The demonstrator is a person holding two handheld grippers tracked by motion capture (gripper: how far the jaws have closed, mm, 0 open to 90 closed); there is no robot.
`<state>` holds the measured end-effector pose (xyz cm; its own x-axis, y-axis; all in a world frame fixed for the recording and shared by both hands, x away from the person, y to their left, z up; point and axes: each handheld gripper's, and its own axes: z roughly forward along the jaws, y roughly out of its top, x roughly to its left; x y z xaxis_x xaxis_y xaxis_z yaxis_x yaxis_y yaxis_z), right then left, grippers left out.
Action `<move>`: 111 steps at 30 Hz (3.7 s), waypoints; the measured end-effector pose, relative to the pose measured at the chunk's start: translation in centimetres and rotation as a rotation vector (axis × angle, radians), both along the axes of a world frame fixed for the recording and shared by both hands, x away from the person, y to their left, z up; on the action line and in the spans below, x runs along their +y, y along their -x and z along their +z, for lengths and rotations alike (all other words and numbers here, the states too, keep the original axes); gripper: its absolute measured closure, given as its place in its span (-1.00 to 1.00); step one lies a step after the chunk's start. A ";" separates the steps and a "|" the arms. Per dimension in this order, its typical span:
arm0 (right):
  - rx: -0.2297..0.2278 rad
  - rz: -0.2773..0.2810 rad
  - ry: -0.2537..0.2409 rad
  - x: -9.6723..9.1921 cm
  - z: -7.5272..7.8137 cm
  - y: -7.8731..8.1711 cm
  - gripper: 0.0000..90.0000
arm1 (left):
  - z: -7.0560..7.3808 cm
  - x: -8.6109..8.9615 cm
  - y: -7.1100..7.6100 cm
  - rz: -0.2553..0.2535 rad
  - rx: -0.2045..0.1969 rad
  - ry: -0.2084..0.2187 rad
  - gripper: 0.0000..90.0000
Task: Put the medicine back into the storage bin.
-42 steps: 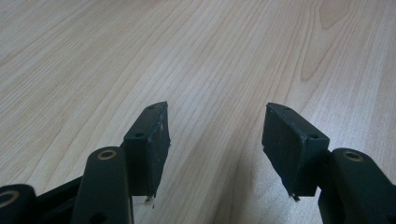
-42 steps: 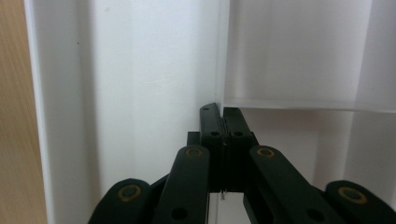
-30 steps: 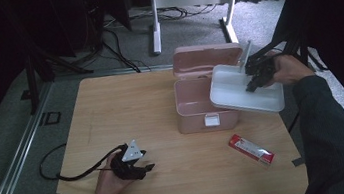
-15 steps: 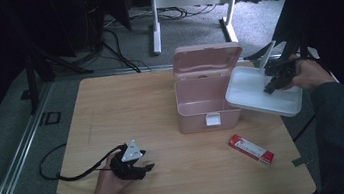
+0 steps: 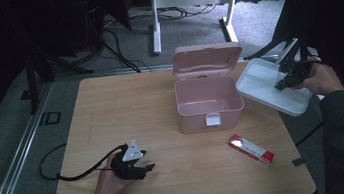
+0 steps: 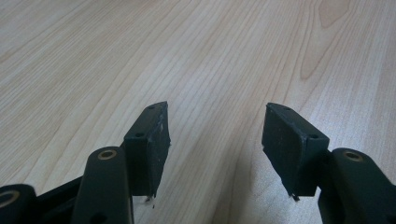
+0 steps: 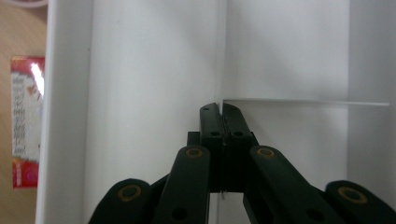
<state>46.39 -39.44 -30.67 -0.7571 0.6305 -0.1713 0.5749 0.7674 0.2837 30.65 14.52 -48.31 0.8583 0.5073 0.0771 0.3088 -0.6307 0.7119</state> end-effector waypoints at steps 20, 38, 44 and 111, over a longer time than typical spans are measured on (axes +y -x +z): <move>0.076 -0.265 0.010 0.8 -5.7 -1.6 0.99 | 0.1 0.0 0.0 -0.003 0.000 -0.001 -0.08; 0.166 -0.385 0.007 1.9 -11.9 -1.2 0.96 | 0.0 0.0 0.0 -0.003 0.001 0.001 -0.08; 0.178 -0.360 0.006 2.0 -12.8 -0.7 0.90 | 0.1 0.0 0.0 -0.003 -0.001 0.000 -0.08; 0.105 0.081 0.047 9.8 -12.1 10.4 0.00 | 0.2 -0.1 0.1 -0.004 -0.005 0.004 -0.08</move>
<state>36.00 -29.63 -42.74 -0.8205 0.5596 -0.1166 0.5350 0.8236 0.1881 30.57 14.44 -48.14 0.8598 0.5044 0.0796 0.3030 -0.6293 0.7157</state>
